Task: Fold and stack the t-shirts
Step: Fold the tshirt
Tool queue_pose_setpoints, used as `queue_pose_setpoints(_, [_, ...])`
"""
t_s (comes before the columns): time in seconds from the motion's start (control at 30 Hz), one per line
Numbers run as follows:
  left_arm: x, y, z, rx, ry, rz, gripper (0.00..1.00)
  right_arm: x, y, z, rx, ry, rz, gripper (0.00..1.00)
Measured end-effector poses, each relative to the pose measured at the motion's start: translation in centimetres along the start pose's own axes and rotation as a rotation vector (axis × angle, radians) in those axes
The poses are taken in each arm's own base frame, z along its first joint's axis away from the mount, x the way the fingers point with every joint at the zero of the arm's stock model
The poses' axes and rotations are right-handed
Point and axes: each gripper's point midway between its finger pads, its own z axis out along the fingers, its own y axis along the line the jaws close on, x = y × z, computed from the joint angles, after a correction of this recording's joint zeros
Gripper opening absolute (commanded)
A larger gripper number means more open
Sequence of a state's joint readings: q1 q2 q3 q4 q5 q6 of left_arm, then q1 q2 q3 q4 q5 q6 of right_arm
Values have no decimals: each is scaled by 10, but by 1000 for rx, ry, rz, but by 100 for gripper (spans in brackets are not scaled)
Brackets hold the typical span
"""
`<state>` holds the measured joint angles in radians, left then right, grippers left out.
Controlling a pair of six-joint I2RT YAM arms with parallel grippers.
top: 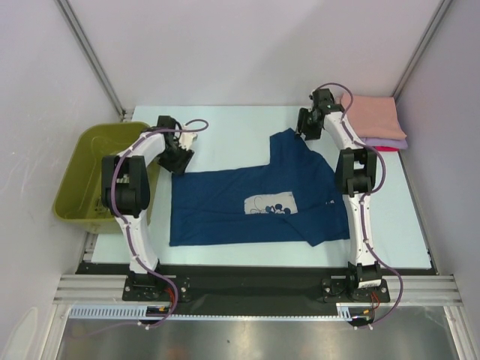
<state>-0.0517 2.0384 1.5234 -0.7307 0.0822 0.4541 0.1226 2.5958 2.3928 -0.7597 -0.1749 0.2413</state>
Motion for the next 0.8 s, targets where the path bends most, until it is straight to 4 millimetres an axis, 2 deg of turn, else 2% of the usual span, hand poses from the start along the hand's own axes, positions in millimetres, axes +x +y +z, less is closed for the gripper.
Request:
queue_pose_setpoints(0.07, [4,0,5,12,18,2,57,0,3,0,-12,-1,-2,47])
queue_pose_setpoints(0.1, [7,0,8,21,27,3,57,-1,6,1,-21,-4,-6,32])
queue_pose_setpoints(0.17, [8,-1,11,41,29,10,56,0,7,1,-29,-2,-13,16])
queue_pose_setpoints(0.2, [8,-1,11,48,25,16,52,0,8,1,-31,0,-13,2])
queue_pose_setpoints(0.27, [8,-3,13,71,21,24,47,1,10,1,-39,1,-12,0])
queue_pose_setpoints(0.37, [7,-5,13,86,16,45,33,3,12,2,-50,9,-10,0])
queue_pose_setpoints(0.4, [6,-5,13,90,13,52,20,5,12,2,-52,13,-10,0])
queue_pose_setpoints(0.43, [5,-5,13,95,10,59,14,7,12,2,-51,19,-9,0])
queue_pose_setpoints(0.47, [5,-6,14,102,5,69,0,11,11,1,-51,28,-8,0])
queue_pose_setpoints(0.53, [4,-9,13,123,-3,86,0,19,10,-5,-45,48,-7,0])
queue_pose_setpoints(0.63, [1,-14,12,154,-32,111,0,26,10,-26,-37,59,-15,0])
queue_pose_setpoints(0.7, [4,-21,7,174,-55,134,0,32,12,-59,-24,52,-29,0])
queue_pose_setpoints(0.73, [7,-25,2,183,-61,149,0,32,12,-66,-19,48,-33,0])
queue_pose_setpoints(0.8, [11,-32,-11,184,-96,193,0,39,14,-100,-11,32,-38,0])
